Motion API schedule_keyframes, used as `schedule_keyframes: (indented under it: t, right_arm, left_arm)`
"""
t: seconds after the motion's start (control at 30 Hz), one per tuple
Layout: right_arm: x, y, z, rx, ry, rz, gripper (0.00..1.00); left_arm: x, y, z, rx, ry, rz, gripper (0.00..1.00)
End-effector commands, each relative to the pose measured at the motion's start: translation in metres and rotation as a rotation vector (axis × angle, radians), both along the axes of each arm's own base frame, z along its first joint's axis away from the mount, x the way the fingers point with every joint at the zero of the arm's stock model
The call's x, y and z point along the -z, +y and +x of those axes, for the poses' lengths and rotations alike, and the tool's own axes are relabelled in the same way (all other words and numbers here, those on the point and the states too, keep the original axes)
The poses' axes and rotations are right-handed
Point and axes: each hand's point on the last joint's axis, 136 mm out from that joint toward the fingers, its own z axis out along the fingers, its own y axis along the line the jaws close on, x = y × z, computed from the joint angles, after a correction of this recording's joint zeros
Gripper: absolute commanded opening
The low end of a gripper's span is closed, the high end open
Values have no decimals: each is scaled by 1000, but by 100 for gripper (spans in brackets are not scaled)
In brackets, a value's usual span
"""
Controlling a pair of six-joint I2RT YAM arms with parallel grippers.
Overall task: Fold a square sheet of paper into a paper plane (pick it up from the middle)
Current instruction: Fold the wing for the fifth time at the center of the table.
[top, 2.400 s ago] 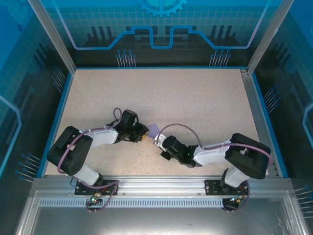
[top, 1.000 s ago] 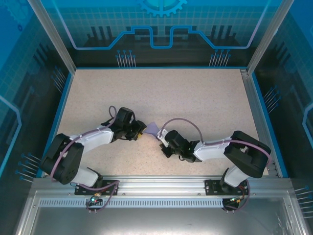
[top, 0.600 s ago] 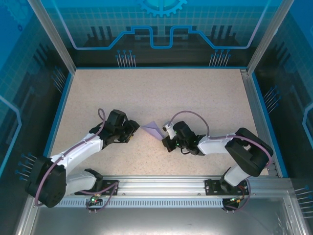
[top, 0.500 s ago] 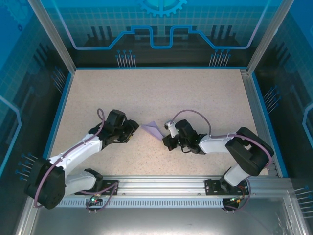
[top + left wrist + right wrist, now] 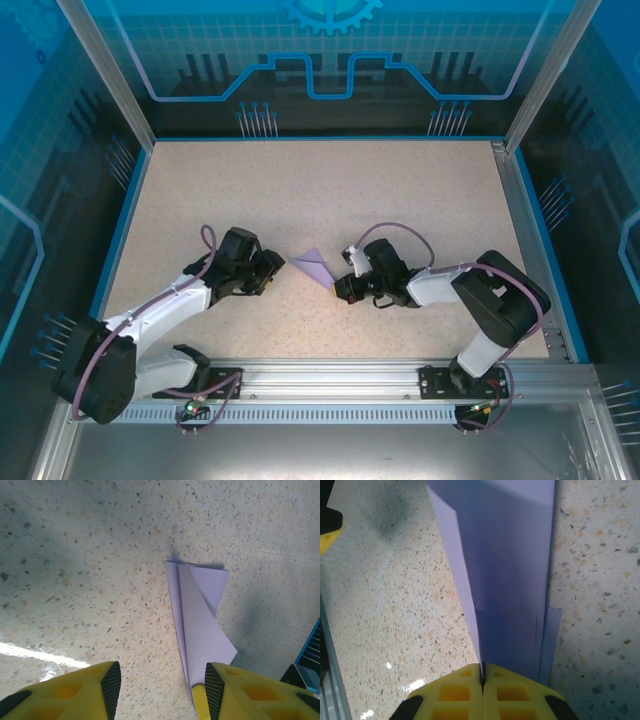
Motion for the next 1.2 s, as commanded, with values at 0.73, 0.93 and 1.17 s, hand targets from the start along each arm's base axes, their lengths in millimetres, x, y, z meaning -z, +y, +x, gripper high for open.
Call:
schedule_keyframes:
  t: [0.73,0.93,1.17]
  right_arm:
    - [-3,-2,15,100,435,254,0]
    - [-7,1,14,95,501,252,0]
    - [-1,5,15,120,565,250,0]
  left_arm:
    - [-8,-43,10,194,-127,-82,46]
    - [-6,-57,10,239,-136,-81,45]
    - [-1,-71,12,262,-142,-106,45]
